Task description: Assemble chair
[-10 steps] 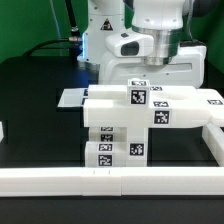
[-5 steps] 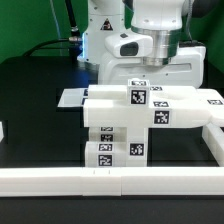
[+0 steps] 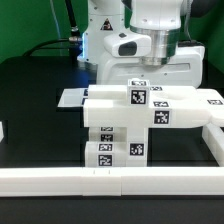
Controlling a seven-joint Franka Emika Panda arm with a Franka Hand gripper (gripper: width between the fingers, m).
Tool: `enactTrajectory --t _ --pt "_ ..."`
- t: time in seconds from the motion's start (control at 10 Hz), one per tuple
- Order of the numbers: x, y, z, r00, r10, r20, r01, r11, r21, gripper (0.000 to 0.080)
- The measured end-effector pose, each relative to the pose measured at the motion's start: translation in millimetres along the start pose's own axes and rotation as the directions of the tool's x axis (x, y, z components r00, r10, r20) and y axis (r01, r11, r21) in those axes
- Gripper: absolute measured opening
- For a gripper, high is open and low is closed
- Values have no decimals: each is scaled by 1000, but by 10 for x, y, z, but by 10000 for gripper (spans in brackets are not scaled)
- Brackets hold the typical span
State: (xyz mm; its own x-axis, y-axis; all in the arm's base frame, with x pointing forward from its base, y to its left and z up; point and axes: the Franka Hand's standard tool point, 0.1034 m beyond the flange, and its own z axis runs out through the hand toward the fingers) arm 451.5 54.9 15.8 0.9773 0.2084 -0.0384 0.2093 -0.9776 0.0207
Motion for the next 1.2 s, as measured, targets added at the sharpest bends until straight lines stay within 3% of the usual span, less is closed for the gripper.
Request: enactTrajectory --t 0.2,0.5,0.6,1.0,1.1,1.2 --pt "20 54 -144 1000 2 1 -2 1000 12 287" --pt "77 190 -684 999 18 27 -19 998 65 287" --pt "133 228 -794 999 25 24 -27 997 72 287" --pt "131 250 -771 1000 8 24 -10 997 71 287" --pt "271 415 -928 999 -37 29 34 996 85 287" --pt "472 590 -1104 999 -33 29 31 996 82 287"
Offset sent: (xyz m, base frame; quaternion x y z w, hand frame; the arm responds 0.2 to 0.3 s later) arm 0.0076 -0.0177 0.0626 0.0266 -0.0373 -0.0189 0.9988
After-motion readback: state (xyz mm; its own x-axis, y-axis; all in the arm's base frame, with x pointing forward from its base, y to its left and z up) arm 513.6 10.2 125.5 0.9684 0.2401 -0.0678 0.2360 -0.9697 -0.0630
